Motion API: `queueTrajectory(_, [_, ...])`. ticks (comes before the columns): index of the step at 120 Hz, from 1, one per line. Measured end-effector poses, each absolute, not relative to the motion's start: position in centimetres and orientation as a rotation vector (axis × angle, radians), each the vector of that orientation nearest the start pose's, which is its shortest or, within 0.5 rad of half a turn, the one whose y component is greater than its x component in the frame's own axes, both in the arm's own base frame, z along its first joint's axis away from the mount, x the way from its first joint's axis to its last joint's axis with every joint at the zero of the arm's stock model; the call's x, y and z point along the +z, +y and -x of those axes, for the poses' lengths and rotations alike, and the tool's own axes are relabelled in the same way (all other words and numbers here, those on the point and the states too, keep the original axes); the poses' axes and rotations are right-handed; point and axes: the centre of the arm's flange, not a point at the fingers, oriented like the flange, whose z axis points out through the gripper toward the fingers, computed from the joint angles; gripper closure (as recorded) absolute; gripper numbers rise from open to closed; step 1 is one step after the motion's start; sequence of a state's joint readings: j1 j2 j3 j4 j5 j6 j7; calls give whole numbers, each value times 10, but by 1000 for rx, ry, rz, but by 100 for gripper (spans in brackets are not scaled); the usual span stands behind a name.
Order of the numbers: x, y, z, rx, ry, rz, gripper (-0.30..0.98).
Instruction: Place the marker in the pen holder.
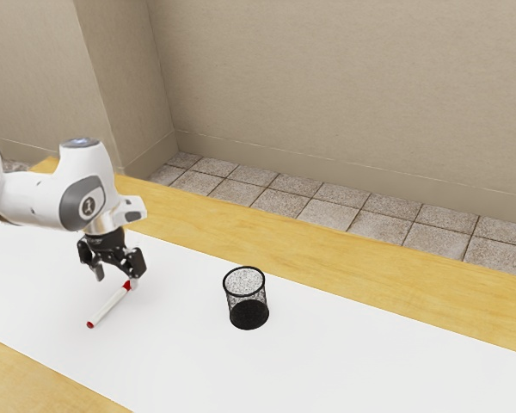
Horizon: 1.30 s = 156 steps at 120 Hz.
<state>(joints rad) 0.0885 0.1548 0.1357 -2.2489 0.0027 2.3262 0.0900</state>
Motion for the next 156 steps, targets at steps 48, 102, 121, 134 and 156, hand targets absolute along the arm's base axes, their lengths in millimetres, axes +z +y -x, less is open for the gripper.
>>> queueTrajectory(48, [259, 137, -497, 13, -42, 3116, 16])
queueTrajectory(102, [247, 148, -507, -57, 19, 3109, 26])
queueTrajectory(121, [247, 148, -509, -71, 29, 3108, 41])
queueTrajectory(134, [249, 146, -511, -81, 35, 3106, 51])
queueTrajectory(156, [249, 144, -512, -80, 37, 3107, 61])
